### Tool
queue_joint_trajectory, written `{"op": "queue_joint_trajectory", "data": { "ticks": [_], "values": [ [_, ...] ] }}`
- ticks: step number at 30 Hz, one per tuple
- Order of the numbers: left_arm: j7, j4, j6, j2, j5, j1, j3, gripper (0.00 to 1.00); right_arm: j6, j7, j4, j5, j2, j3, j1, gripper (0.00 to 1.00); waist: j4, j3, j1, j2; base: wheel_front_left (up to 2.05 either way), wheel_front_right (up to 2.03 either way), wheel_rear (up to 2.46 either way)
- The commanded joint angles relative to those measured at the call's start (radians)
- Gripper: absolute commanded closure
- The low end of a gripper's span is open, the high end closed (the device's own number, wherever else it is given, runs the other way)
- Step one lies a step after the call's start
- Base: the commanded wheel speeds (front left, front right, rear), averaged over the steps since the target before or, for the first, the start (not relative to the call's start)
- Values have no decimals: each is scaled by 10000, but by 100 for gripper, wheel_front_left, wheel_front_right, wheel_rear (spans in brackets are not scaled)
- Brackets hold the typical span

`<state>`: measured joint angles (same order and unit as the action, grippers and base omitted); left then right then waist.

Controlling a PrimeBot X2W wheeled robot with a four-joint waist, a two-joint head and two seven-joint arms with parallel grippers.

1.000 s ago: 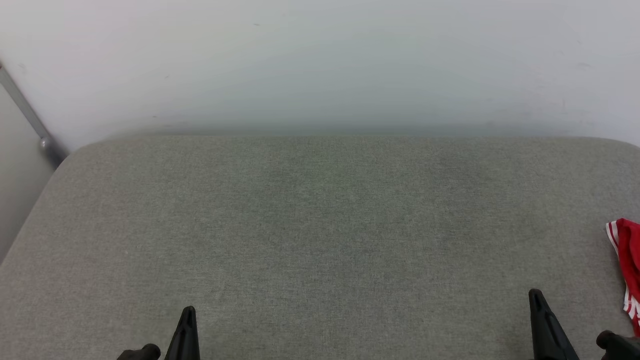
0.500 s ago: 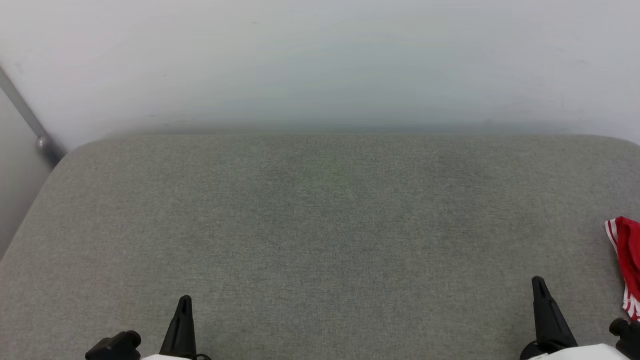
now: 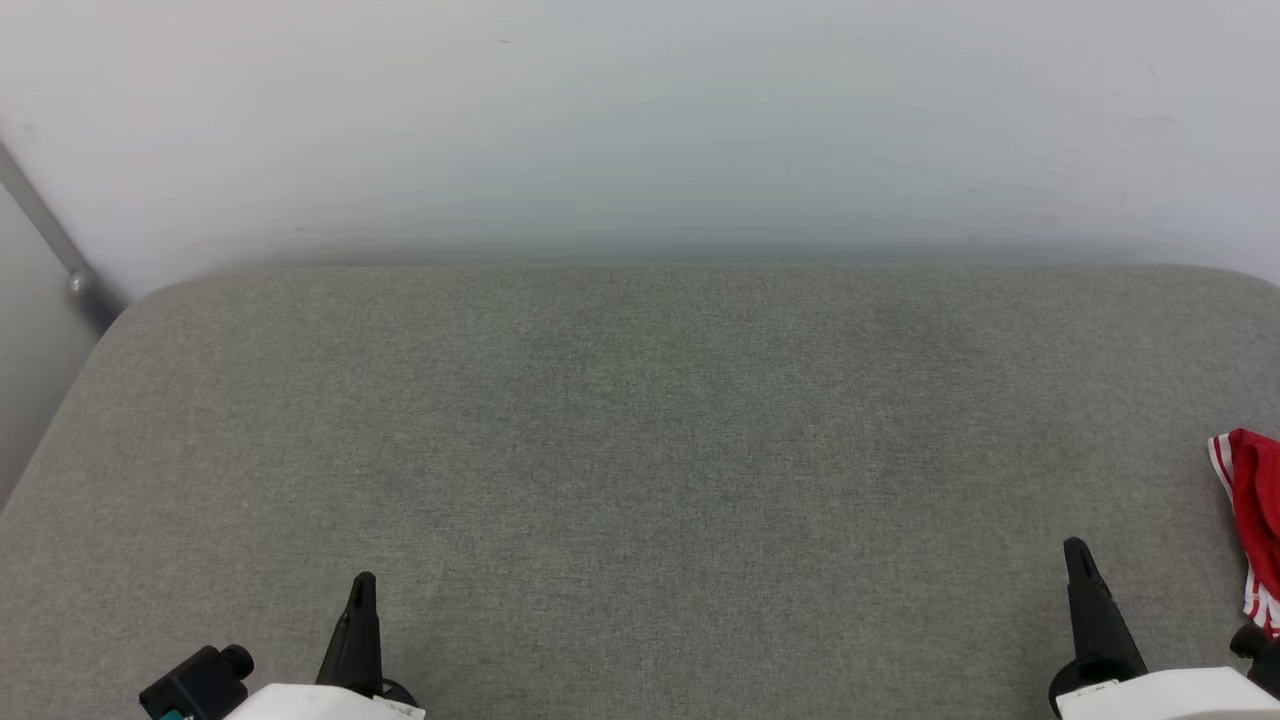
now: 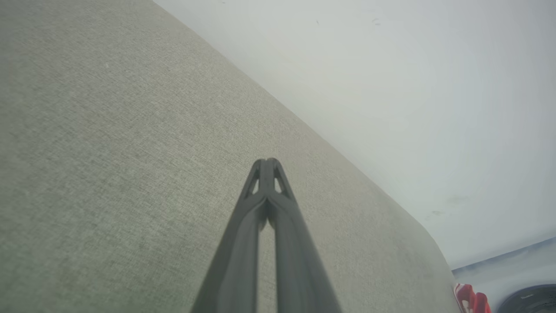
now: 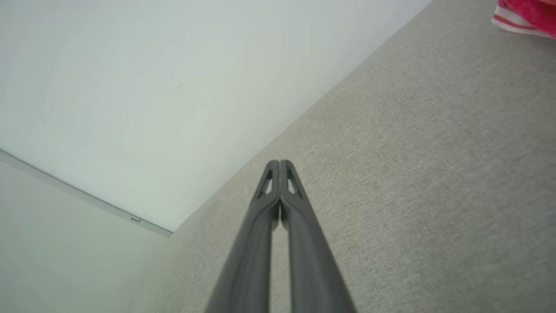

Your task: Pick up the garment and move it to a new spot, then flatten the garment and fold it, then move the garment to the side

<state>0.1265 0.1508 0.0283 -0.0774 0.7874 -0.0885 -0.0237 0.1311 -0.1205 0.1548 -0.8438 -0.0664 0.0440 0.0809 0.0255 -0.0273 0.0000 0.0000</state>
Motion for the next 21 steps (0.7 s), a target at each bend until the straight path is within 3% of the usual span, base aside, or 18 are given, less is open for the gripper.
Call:
{"op": "queue_joint_trajectory", "data": {
  "ticks": [1, 21],
  "values": [
    [-74, -69, 104, -34, 433, 339, 67, 100, -1, 97, -59, -423, -106, 18, -338, 100, -6, 7, 0, 0, 0, 0, 0],
    [-641, 215, 388, -62, 2885, 840, 299, 100, -2, 676, 218, -2682, -125, 99, -795, 100, -62, 75, 0, 0, 0, 0, 0]
  ]
}}
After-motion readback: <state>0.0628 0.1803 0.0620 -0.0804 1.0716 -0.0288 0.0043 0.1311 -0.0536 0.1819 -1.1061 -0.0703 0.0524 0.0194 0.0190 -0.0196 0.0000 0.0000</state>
